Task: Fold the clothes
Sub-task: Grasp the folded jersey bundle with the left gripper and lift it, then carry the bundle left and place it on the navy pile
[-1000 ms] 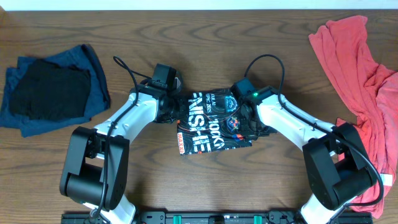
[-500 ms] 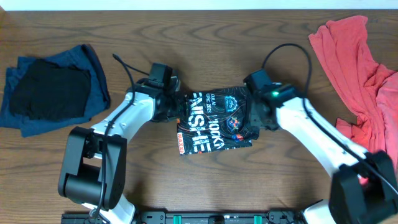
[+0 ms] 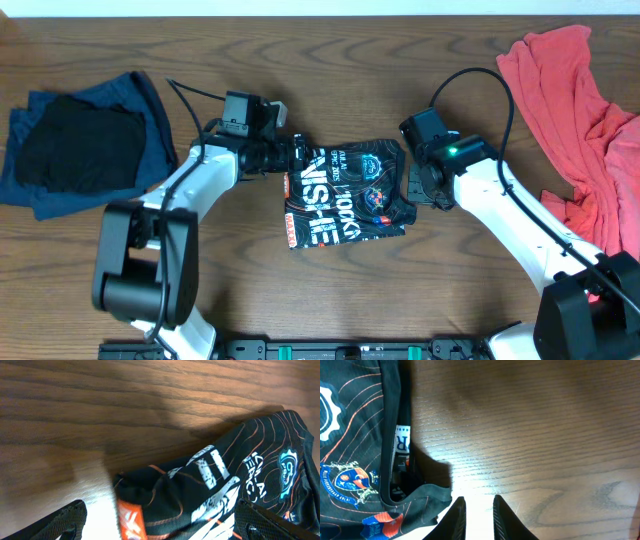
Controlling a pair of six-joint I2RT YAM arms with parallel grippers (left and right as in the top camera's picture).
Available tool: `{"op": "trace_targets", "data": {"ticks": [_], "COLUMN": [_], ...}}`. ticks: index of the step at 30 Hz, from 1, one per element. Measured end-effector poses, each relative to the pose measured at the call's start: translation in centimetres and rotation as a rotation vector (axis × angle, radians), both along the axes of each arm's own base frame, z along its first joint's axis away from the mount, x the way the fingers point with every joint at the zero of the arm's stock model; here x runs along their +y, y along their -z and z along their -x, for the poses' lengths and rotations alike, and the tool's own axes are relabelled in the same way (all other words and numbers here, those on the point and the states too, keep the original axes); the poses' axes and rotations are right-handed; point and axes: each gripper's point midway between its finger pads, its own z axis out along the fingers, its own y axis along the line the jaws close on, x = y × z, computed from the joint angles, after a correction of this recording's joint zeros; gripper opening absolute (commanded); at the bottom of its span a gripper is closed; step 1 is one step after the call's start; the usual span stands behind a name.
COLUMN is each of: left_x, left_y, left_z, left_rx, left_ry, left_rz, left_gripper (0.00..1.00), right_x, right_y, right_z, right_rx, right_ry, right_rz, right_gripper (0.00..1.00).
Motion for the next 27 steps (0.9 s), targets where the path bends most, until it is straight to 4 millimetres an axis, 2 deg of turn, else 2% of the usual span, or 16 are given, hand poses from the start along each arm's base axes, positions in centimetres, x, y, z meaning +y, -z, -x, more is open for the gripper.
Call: {"op": "trace_targets", "data": {"ticks": [4,7,9,11,13,16,20,21,25,27], "left_x": [-0.8,-1.3,-2.0,-2.8,-3.8,-5.2,-6.5,-6.6,-6.3,-6.0], "left_y": [1.6,1.6,1.7,1.8,1.9,2.3,2.7,2.8,3.4,3.5], "left_z": [0.4,0.2,0.3,0.4,0.8,1.7,2.7,2.9,2.9,2.8], "left_rx": [0.041,0.037,0.038,0.039,0.047,0.062,0.082,0.088,0.096,0.097], "left_ry": [0.030,0.048,0.069,0.092,0.119,0.159,0.197,0.198,0.188,0.185], "left_rz": [0.029,0.045,0.060,0.070,0.078,0.081,0.084,0.080,0.061,0.060], "left_gripper": [0.96,0.95,0.90,0.82,0.69,0.61,0.37,0.33,0.09,0.06], "right_x": [0.0,0.0,0.1,0.1,0.1,0.1,0.1,0.1,0.1,0.1], "right_y": [0.0,0.0,0.0,0.0,0.0,0.0,0.0,0.0,0.0,0.0], "right_z": [0.0,0.0,0.0,0.0,0.0,0.0,0.0,0.0,0.0,0.0], "right_rx": [0.001,0.001,0.001,0.001,0.000,0.000,0.001,0.001,0.001,0.001], "right_ry": [0.000,-0.001,0.000,0.000,0.000,-0.001,-0.001,-0.001,-0.001,-0.001], "right_rz": [-0.001,-0.003,-0.003,-0.003,-0.004,-0.003,-0.004,-0.004,-0.005,-0.006], "right_gripper": [0.18,0.18,0.19,0.19,0.19,0.19,0.19,0.19,0.20,0.20]}}
